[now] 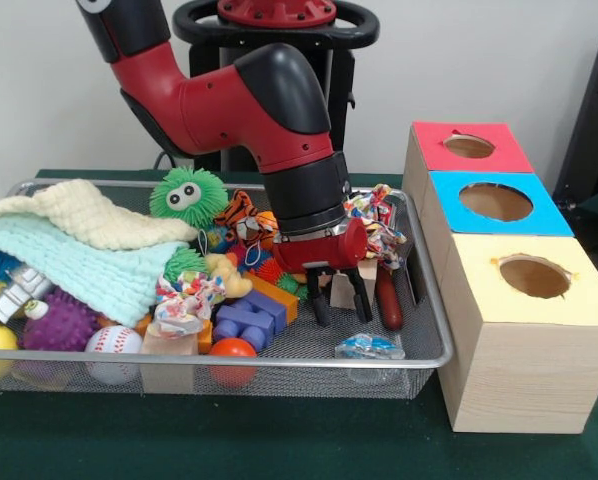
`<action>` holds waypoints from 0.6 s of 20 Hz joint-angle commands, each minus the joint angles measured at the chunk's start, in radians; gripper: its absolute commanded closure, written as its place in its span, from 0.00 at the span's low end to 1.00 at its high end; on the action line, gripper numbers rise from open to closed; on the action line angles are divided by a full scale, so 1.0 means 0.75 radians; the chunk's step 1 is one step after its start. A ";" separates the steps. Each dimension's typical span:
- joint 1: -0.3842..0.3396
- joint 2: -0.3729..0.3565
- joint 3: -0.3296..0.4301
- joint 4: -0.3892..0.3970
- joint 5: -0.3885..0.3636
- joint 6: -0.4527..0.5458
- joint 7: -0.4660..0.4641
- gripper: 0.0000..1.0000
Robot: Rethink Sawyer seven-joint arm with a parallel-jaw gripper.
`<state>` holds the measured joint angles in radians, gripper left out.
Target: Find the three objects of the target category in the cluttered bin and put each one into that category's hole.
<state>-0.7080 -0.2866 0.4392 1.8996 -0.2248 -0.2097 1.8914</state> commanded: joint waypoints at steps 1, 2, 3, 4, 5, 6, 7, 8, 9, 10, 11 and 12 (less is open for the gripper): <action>0.012 0.038 -0.026 -0.072 0.024 0.112 0.156 0.00; 0.017 0.039 -0.032 -0.074 0.026 0.107 0.158 0.00; 0.020 0.040 -0.035 -0.075 0.027 0.106 0.159 0.00; 0.024 0.042 -0.038 -0.079 0.030 0.104 0.160 0.00; 0.025 0.043 -0.039 -0.081 0.030 0.104 0.160 0.00; 0.026 0.045 -0.039 -0.086 0.032 0.105 0.160 0.00; 0.028 0.047 -0.040 -0.088 0.032 0.106 0.159 0.00; 0.028 0.047 -0.040 -0.090 0.031 0.107 0.158 0.00; 0.027 0.048 -0.039 -0.092 0.031 0.108 0.157 0.00; 0.026 0.048 -0.038 -0.093 0.030 0.110 0.154 0.00; 0.025 0.048 -0.038 -0.093 0.029 0.112 0.153 0.00; 0.023 0.049 -0.036 -0.095 0.027 0.114 0.150 0.00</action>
<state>-0.6999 -0.2866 0.4367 1.8996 -0.2248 -0.2099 1.8914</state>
